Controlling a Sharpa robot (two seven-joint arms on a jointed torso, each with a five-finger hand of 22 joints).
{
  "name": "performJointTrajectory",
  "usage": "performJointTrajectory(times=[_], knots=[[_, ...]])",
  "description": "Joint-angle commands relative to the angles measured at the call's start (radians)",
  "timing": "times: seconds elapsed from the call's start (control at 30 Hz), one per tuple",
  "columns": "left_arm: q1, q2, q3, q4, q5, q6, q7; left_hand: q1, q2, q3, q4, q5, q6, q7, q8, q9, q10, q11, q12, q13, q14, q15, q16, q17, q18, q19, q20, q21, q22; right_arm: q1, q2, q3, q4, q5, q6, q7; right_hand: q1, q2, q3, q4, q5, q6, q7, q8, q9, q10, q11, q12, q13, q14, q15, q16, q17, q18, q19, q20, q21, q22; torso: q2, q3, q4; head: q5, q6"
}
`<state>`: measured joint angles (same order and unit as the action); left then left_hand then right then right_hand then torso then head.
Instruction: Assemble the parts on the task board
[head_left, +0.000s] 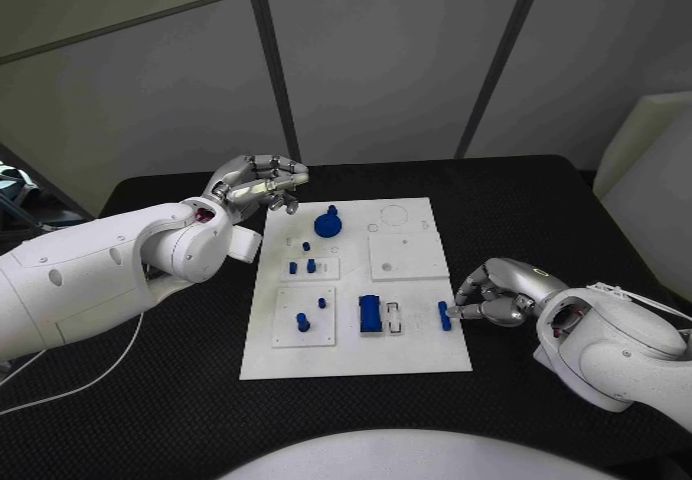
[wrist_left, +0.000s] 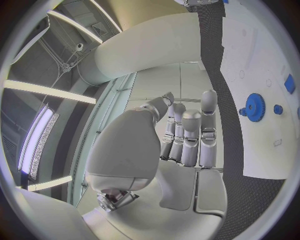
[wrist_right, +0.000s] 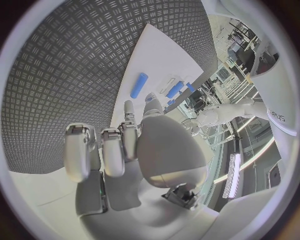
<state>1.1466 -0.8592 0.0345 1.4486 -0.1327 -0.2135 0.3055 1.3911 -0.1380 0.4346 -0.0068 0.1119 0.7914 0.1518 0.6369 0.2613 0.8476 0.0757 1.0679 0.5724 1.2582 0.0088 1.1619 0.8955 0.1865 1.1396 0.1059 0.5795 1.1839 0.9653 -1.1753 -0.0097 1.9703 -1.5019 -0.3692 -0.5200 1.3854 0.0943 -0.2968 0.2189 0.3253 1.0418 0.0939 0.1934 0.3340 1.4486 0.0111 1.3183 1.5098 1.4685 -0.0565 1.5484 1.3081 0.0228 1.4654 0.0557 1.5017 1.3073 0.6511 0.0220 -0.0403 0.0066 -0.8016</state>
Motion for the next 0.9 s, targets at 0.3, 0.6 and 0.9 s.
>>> performJointTrajectory(times=[0.3,0.6,0.9], knots=[[0.000,0.002,-0.001,0.001,0.004,0.010,0.004,0.004,0.007,0.005,0.001,0.003,-0.006,0.001,0.005,0.001,-0.009,-0.001,0.005,-0.001,-0.007,-0.003,0.006,-0.002,-0.009,0.001,0.003,0.001,0.001,-0.001,0.025,0.000,-0.022,-0.054,0.008,-0.069,-0.022,-0.018,-0.014,0.020,0.028,0.029,-0.006,-0.002,0.001,0.004,-0.002,-0.070,-0.168,0.090,0.002,-0.004,0.207,0.003,0.043,0.002,-0.007,0.174,0.002,-0.0003,0.0017,-0.007,-0.002],[-0.001,0.001,-0.002,0.000,0.004,0.011,0.004,0.004,0.007,0.005,0.001,0.003,-0.006,0.001,0.005,0.001,-0.009,-0.001,0.005,-0.001,-0.007,-0.003,0.006,-0.002,-0.009,0.001,0.003,0.001,0.001,-0.008,0.065,-0.001,-0.045,-0.050,0.031,-0.069,-0.020,-0.019,-0.015,0.022,0.034,0.034,-0.009,-0.001,0.003,0.008,-0.004,-0.061,-0.161,0.090,0.000,-0.004,0.208,0.002,0.044,0.001,-0.006,0.176,0.001,-0.0014,0.0029,-0.004,-0.008],[-0.001,-0.001,-0.002,0.000,0.004,0.011,0.003,0.006,0.007,0.007,0.000,0.003,-0.008,0.002,0.008,0.002,-0.010,0.000,0.007,-0.003,-0.008,-0.003,0.007,-0.003,-0.009,0.001,0.003,0.001,0.002,-0.028,0.080,-0.001,-0.054,-0.061,0.091,-0.080,-0.001,-0.021,-0.015,0.019,0.033,0.070,-0.024,0.014,0.021,0.014,-0.017,-0.046,-0.150,0.091,-0.009,-0.003,0.211,0.002,0.046,-0.007,-0.004,0.178,0.001,-0.0020,0.0037,-0.002,-0.010]])
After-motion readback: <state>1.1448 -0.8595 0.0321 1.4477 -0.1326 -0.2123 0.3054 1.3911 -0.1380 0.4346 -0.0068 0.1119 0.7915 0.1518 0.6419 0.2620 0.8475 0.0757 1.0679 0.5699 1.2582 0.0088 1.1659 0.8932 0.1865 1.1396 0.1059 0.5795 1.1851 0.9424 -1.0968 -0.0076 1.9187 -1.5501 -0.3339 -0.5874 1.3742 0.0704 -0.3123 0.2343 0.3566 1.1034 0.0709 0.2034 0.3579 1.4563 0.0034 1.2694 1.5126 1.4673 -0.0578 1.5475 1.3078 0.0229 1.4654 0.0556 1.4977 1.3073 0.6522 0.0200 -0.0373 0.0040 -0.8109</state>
